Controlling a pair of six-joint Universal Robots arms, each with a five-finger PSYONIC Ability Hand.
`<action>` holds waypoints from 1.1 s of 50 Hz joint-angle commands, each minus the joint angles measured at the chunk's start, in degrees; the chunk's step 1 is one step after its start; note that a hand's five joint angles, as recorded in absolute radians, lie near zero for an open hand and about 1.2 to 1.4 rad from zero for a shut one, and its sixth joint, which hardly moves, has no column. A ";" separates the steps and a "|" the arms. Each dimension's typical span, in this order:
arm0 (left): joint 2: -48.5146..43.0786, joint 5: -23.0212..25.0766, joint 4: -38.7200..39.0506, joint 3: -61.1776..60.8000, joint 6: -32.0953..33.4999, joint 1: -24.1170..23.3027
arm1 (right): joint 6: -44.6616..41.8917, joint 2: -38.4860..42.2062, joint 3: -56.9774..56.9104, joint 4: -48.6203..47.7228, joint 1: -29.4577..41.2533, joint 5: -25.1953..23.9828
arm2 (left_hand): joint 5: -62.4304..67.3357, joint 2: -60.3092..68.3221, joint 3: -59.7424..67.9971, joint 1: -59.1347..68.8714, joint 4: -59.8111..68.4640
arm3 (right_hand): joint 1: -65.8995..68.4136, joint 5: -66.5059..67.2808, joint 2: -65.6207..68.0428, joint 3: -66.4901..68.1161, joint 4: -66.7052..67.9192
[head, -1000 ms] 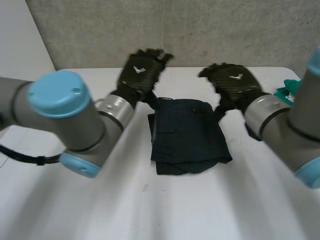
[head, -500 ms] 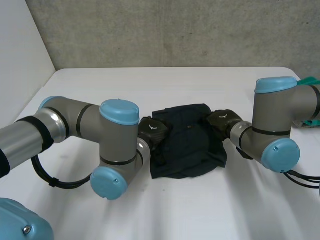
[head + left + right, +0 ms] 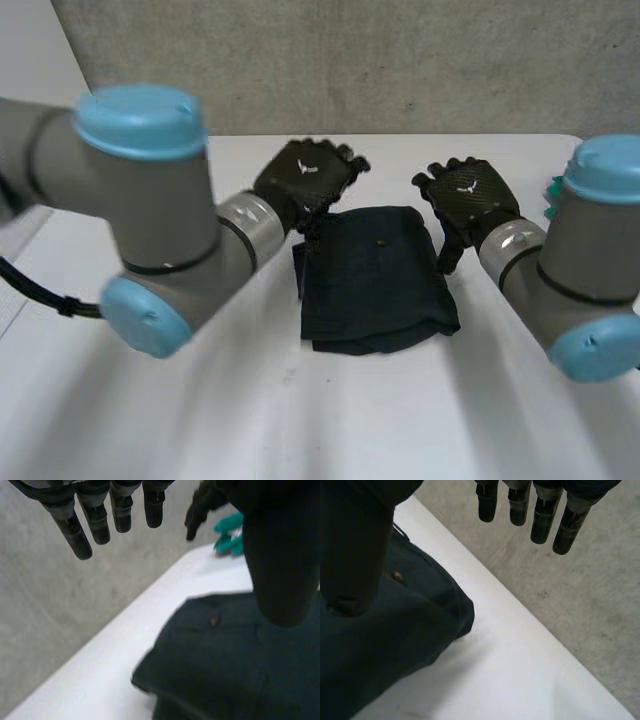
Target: Fold the laundry.
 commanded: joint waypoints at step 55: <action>9.03 15.83 -8.21 -3.51 -4.50 4.76 | -8.18 8.86 1.30 -17.77 -11.15 -15.55 | -2.45 -0.51 -1.07 -0.06 -1.53 | 72.04 66.88 68.87 67.95 66.48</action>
